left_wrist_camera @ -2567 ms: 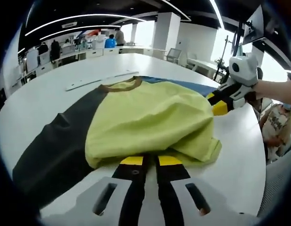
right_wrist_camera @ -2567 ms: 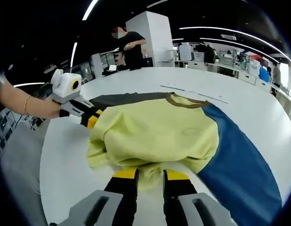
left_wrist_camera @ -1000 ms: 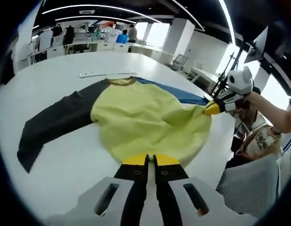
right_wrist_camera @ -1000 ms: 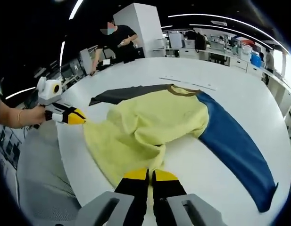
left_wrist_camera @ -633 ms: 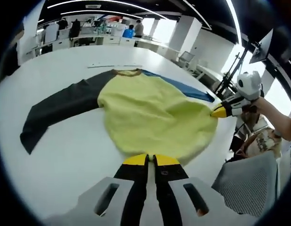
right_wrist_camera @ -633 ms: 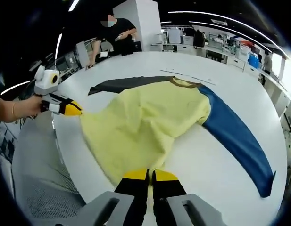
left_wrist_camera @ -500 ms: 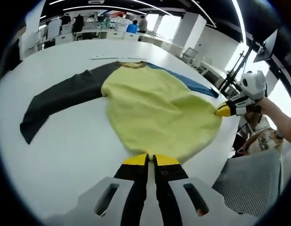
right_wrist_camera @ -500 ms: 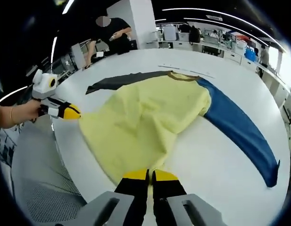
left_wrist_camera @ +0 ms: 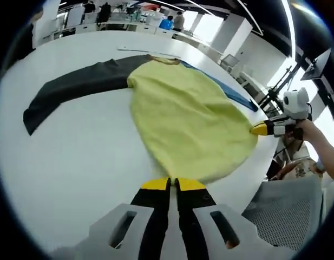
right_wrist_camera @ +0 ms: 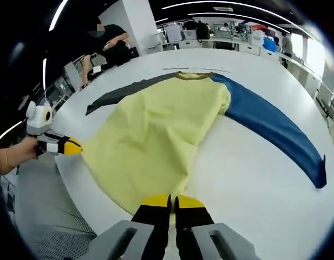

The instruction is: Fold the garment on the visible template until the final outline fits inside the template.

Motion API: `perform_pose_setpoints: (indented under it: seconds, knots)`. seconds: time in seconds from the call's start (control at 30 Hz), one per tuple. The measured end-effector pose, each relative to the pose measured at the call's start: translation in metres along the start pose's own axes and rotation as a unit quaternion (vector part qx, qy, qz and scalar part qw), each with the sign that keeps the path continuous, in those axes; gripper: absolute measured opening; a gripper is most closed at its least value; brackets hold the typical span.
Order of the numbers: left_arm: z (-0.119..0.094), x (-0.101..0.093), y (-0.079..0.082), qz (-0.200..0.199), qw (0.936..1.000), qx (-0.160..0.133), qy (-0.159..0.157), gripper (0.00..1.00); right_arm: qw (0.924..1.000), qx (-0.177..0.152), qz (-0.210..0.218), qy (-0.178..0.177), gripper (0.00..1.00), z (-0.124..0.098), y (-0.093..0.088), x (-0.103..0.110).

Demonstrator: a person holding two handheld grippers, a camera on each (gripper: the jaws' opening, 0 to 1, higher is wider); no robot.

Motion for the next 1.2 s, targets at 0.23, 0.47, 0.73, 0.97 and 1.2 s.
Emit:
perform_pose_setpoints:
  seconds: [0.23,0.47,0.73,0.97,1.2]
  knots:
    - [-0.002,-0.003,0.006,-0.003,0.9996,-0.019,-0.022,0.0,0.9992,-0.033,-0.008,0.019,0.0,-0.011,0.032,0.017]
    - [-0.003,-0.001,0.007,-0.003,0.9996,-0.02,-0.02,0.0,0.996,-0.059,-0.037,0.056,0.0,-0.007,0.064,0.044]
    - [-0.002,0.001,0.005,-0.012,0.9996,-0.013,-0.022,0.0,0.9927,-0.061,-0.065,0.082,0.0,0.013,0.087,0.078]
    - [-0.001,-0.001,0.007,0.004,0.9997,-0.012,-0.02,0.0,0.9897,-0.02,-0.104,0.096,0.0,0.05,0.086,0.105]
    - [0.001,-0.002,0.011,0.003,0.9996,-0.022,-0.02,0.0,0.9873,0.018,-0.125,0.096,0.0,0.078,0.078,0.112]
Point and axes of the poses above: the point that each gripper's makers call its tool centre point, and the gripper's own axes: z roughly forward along the fingers, x roughly to its left, y roughly out of its top, the point moved 6 cm from there along -z, roughly backward along the fingers, and after that the axes turned 1 degree about -x, right-handed, at the moved point
